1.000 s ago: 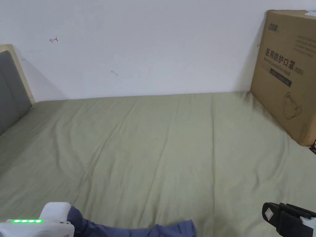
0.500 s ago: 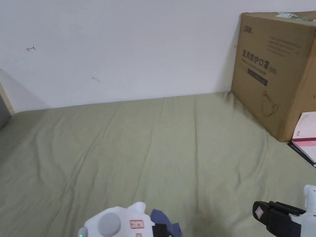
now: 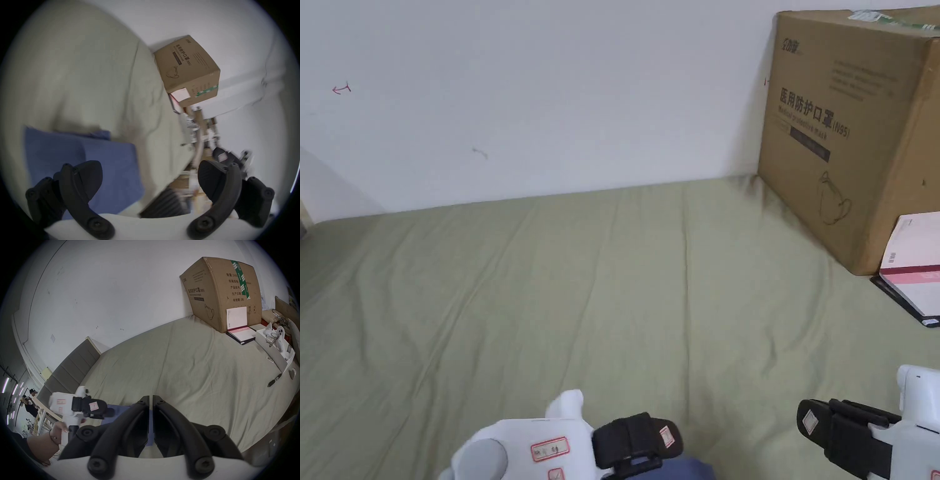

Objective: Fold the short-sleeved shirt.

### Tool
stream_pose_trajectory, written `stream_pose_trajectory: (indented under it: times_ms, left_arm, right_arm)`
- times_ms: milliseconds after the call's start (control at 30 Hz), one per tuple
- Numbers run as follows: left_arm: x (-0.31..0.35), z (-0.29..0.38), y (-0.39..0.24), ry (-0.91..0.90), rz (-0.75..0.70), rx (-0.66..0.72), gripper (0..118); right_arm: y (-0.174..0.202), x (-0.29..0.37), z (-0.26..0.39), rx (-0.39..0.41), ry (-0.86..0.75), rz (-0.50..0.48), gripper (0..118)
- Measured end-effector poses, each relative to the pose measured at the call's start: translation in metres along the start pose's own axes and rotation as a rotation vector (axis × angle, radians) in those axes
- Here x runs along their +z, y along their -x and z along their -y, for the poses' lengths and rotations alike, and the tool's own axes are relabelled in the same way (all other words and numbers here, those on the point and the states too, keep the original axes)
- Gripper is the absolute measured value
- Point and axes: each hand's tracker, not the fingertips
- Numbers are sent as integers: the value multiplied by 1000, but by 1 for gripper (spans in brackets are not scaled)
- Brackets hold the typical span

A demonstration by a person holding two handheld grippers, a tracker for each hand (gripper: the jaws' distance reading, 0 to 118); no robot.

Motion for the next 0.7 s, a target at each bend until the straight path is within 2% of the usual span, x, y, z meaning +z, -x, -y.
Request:
stream_pose_trajectory:
  times_ms: [33, 67, 100, 133, 200, 267, 500, 600, 700]
  left_arm:
    - [12, 5, -10, -23, -75, -87, 95]
    - [19, 8, -18, -39, -128, -167, 51]
    - [21, 11, -26, -36, -172, -233, 12]
    - [19, 16, -33, -13, -223, -303, 1]
    - [7, 26, -39, 40, -261, -384, 1]
    - [-15, 30, -41, 113, -243, -374, 1]
    - [-117, 43, -6, 303, -188, -208, 1]
    - [-132, 48, 7, 314, -71, -85, 1]
    - [-135, 49, 17, 294, 44, 100, 1]
  right_arm:
    - [0, 0, 0, -2, -5, 0, 4]
    - [-1, 1, -1, -5, -11, -1, 4]
    - [-2, 2, -1, -9, -17, -2, 4]
    - [-3, 2, -1, -13, -21, -3, 4]
    - [-5, 2, -1, -19, -24, -4, 4]
    - [-8, 1, 0, -23, -23, 0, 4]
    - [-13, 4, 4, -40, -18, 16, 4]
    - [-14, 1, 6, -32, 1, 26, 4]
    - [-15, -3, 9, -41, 15, 22, 4]
